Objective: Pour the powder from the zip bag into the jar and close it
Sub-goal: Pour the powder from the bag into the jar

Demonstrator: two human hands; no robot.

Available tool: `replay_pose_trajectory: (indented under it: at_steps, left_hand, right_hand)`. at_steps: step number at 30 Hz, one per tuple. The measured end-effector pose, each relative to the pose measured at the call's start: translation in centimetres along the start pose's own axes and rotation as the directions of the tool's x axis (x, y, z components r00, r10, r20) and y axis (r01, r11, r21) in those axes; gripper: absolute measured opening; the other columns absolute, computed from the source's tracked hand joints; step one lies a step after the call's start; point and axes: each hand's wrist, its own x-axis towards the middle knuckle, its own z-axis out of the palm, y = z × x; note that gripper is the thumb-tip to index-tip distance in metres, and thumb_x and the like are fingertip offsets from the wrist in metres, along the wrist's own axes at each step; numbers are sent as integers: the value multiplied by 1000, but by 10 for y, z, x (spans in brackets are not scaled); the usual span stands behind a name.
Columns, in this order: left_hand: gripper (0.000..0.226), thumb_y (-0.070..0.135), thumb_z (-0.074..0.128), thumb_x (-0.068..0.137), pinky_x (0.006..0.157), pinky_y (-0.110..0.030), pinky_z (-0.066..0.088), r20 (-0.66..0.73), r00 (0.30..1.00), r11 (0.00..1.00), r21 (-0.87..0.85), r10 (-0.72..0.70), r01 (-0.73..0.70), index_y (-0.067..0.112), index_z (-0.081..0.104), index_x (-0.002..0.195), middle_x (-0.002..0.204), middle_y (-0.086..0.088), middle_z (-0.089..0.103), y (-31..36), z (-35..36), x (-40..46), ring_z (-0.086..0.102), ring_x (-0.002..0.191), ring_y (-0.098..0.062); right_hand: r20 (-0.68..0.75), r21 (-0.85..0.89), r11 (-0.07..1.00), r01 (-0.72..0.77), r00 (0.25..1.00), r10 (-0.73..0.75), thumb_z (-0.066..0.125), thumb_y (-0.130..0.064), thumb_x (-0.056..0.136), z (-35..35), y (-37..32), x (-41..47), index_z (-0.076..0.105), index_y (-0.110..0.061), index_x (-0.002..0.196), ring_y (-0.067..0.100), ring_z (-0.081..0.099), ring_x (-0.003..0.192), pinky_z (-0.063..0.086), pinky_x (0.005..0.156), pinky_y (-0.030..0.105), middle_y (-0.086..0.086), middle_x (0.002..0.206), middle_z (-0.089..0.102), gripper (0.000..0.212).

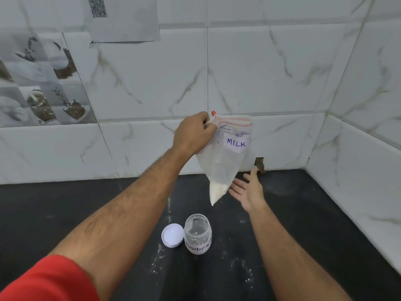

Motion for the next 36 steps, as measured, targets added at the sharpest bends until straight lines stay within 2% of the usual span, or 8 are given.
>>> replay_pose_trajectory:
  at_steps: [3,7,11,17,21,26,31,36]
  left_hand:
    - [18,22,46,84,51,-30,29,-30,1000,998,56,-10,11,17,40,68,59,4,45,13,3,3,42,60,-20]
    - [14,23,46,88,50,-29,26,-92,994,989,129,-56,68,15,47,76,64,6,48,31,7,9,47,67,-21]
    - [11,23,45,90,54,-30,28,-102,989,983,134,-109,122,16,49,84,73,4,51,47,12,12,50,74,-21]
    - [15,26,45,91,57,-30,32,-74,977,976,74,-200,205,15,53,88,84,1,57,49,13,9,53,79,-22]
    - [24,27,47,90,53,-29,30,1,973,973,7,-230,230,17,45,67,67,3,52,28,3,1,49,64,-18]
    - [26,28,49,83,59,-32,30,39,969,953,-173,-245,248,18,33,64,63,1,39,-15,-9,-21,38,62,-21]
    - [22,34,54,77,57,-31,31,41,972,911,-342,-232,231,16,44,68,65,-1,47,-52,-16,-48,40,59,-16]
    - [16,28,63,75,58,-28,36,223,921,808,-444,-319,387,15,55,71,68,-3,55,-87,-10,-72,48,60,-13]
  right_hand:
    - [-11,116,992,-57,998,59,35,-67,97,2,24,-11,37,-9,150,38,62,108,51,95,52,25,131,58,79]
    - [-51,287,954,-81,994,100,31,-79,88,17,55,-37,45,-6,142,35,65,102,53,80,45,20,116,62,91]
    - [49,445,882,-153,988,146,41,-88,67,48,76,-58,48,-4,134,37,69,99,57,79,46,27,122,62,107]
    - [218,694,688,-212,973,80,56,-89,51,77,60,-49,34,-20,145,52,56,121,52,94,58,37,140,46,119]
    - [130,736,671,-88,991,-12,49,-82,79,71,42,-35,59,-10,131,45,62,117,51,98,56,27,128,63,89]
    - [87,705,709,0,992,-87,45,-50,101,51,23,-22,58,-14,137,36,66,114,57,89,49,14,123,71,53]
    - [110,630,776,43,983,-144,47,-43,101,40,11,-26,59,-11,136,36,64,118,52,97,51,14,121,72,49]
    - [148,519,851,80,972,-181,49,-49,98,22,1,-30,62,-8,131,35,64,118,52,96,49,17,129,67,54]
